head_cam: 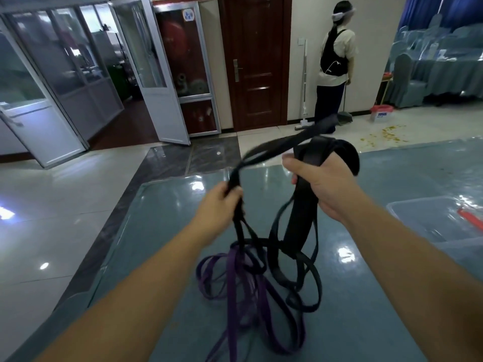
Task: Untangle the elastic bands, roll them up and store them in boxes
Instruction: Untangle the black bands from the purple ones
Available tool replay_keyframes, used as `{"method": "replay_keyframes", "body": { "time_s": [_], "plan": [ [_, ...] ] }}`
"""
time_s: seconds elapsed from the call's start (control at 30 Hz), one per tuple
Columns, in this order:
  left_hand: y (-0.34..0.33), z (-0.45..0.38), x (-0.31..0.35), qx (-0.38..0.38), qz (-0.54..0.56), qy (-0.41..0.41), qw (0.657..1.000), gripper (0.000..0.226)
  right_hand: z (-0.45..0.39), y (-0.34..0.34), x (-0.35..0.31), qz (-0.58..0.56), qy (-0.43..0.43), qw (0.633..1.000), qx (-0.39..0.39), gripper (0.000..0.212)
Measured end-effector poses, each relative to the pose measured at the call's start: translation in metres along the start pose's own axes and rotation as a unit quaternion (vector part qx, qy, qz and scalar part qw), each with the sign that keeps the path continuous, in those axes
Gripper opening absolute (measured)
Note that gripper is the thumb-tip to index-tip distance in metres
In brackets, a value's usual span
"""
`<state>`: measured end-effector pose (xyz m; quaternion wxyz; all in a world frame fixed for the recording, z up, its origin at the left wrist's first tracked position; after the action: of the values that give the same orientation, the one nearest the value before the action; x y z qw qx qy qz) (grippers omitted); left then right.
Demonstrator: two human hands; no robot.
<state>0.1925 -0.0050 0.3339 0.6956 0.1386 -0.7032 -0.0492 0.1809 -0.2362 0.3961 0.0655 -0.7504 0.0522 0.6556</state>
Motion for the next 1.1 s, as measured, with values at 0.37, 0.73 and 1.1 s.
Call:
{"method": "replay_keyframes", "body": {
  "time_s": [0.37, 0.73, 1.1],
  "plan": [
    [0.124, -0.03, 0.109, 0.25, 0.285, 0.071, 0.922, 0.025, 0.005, 0.057, 0.141, 0.402, -0.043, 0.915, 0.002, 0.025],
    [0.146, -0.028, 0.109, 0.269, 0.138, 0.023, 0.953, 0.024, 0.013, 0.061, 0.157, 0.445, -0.054, 0.889, 0.089, 0.012],
    [0.055, -0.021, 0.098, 0.048, 0.024, 0.093, 0.994, 0.024, 0.007, -0.024, 0.111, 0.152, -0.111, 0.98, 0.059, 0.014]
  ]
}}
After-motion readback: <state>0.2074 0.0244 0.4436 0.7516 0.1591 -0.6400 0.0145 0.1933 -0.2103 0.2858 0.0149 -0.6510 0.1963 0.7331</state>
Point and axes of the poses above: each hand's wrist, its own z-axis away from the middle knuckle, its own y-axis out of the back of the hand, x = y × z, the point moved 5 cm from there along -z, towards the middle knuckle, and after that the axes turned 8 degrees about x, right-handed, at the moved point
